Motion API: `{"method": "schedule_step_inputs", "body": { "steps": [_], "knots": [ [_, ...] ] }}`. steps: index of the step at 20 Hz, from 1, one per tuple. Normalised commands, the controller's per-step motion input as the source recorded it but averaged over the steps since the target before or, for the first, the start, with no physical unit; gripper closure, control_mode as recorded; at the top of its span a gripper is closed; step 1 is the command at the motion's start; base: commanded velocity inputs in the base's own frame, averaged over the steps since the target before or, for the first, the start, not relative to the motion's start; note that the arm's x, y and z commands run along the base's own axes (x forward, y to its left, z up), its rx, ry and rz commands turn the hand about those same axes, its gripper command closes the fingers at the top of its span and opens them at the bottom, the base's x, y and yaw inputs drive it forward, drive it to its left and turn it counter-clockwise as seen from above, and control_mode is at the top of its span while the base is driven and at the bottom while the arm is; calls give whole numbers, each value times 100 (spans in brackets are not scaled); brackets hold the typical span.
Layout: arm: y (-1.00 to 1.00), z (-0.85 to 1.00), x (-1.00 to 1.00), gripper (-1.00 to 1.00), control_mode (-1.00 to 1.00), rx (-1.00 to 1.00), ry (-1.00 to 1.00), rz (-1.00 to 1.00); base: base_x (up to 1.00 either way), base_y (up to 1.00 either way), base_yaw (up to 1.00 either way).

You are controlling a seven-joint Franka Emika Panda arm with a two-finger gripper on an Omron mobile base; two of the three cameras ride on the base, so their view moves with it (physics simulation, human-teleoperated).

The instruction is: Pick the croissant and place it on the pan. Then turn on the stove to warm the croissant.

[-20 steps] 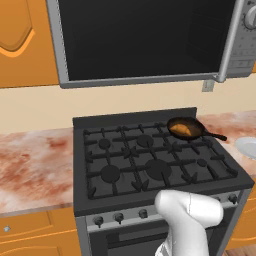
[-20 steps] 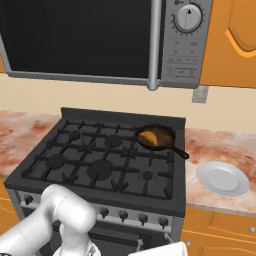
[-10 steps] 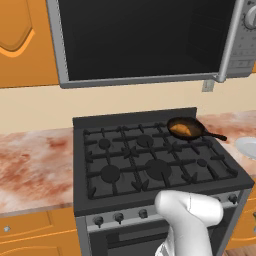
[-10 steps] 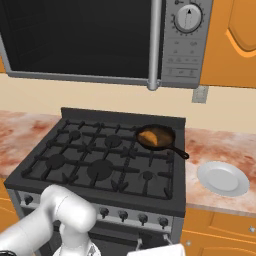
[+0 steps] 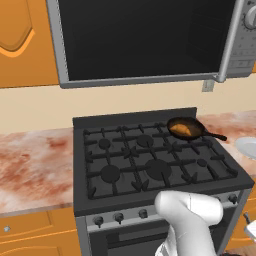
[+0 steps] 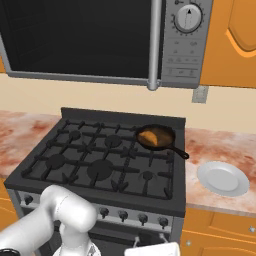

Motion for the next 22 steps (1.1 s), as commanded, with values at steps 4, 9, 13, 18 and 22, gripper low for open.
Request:
{"method": "schedule_step_inputs", "body": {
  "steps": [4, 9, 13, 18, 22],
  "knots": [
    [21, -24, 20, -100, -100, 0, 1, 0, 0, 0, 0],
    [20, -15, 28, -100, -100, 0, 0, 0, 0, 0, 0],
    [21, -17, 26, -100, -100, -2, 0, 0, 0, 0, 0],
    [18, -17, 20, -100, -100, -1, 0, 0, 0, 0, 0],
    [8, -23, 11, -100, -100, 0, 1, 0, 0, 0, 0]
  ]
}}
